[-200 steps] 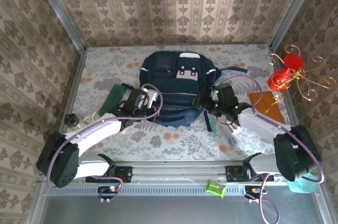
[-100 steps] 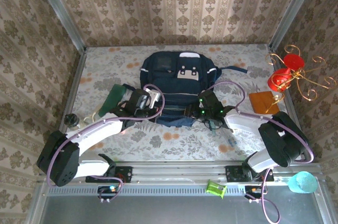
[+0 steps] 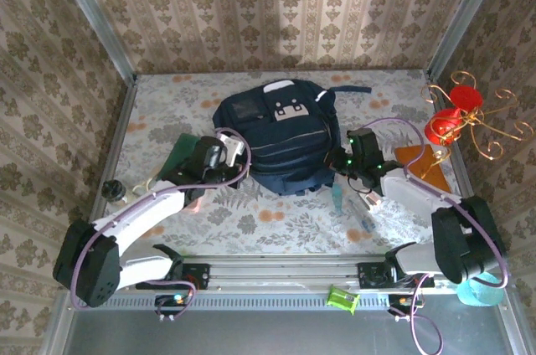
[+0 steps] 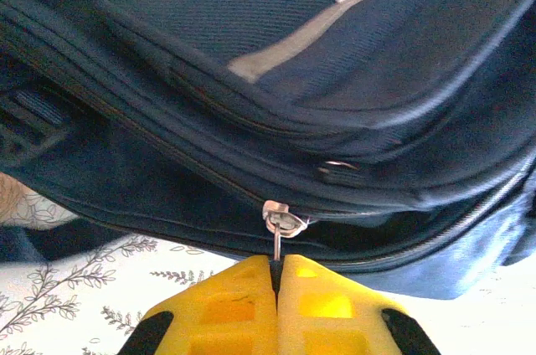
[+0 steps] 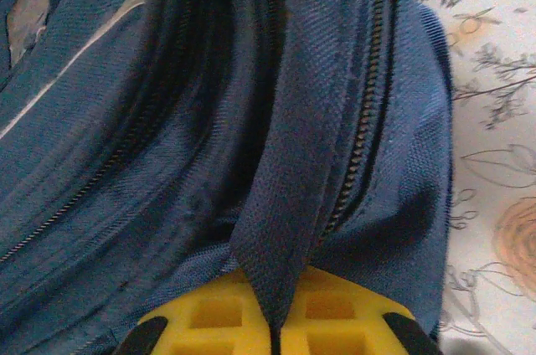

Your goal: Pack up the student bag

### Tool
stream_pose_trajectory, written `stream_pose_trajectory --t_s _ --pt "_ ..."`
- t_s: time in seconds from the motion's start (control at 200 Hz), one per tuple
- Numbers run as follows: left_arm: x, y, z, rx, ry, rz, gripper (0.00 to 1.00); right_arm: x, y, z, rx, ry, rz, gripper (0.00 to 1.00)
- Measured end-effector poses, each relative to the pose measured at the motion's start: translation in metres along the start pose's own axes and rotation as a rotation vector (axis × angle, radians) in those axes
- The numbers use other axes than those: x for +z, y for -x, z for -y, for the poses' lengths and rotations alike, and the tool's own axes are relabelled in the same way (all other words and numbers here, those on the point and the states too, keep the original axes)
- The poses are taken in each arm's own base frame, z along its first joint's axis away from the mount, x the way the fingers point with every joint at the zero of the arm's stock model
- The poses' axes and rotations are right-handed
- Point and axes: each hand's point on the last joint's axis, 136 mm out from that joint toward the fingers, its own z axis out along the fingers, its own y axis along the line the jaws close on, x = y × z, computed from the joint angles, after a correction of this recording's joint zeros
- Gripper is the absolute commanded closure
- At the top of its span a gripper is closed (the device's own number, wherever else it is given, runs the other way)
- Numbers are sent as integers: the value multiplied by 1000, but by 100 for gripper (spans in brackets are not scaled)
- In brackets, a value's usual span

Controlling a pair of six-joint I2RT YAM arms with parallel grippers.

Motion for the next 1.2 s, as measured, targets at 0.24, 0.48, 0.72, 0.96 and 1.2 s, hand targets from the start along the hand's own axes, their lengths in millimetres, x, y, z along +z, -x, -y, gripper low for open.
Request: stream_pose_trajectory --t_s 0.24,0.48,0.72,0.96,1.2 --pt "3 1 12 -19 -53 3 100 -15 10 10 -7 -33 30 29" --pt "14 -10 30 -12 -91 -37 100 -21 -51 -14 -70 1 -108 6" --pt "15 -8 31 -12 -92 -31 100 -10 -94 -6 -51 -43 -189 12" --pt "12 -6 30 -7 -78 -17 100 0 -89 -6 -46 -47 -164 67" --pt "-6 9 11 -15 -48 39 100 -4 -54 9 -28 -66 -88 82"
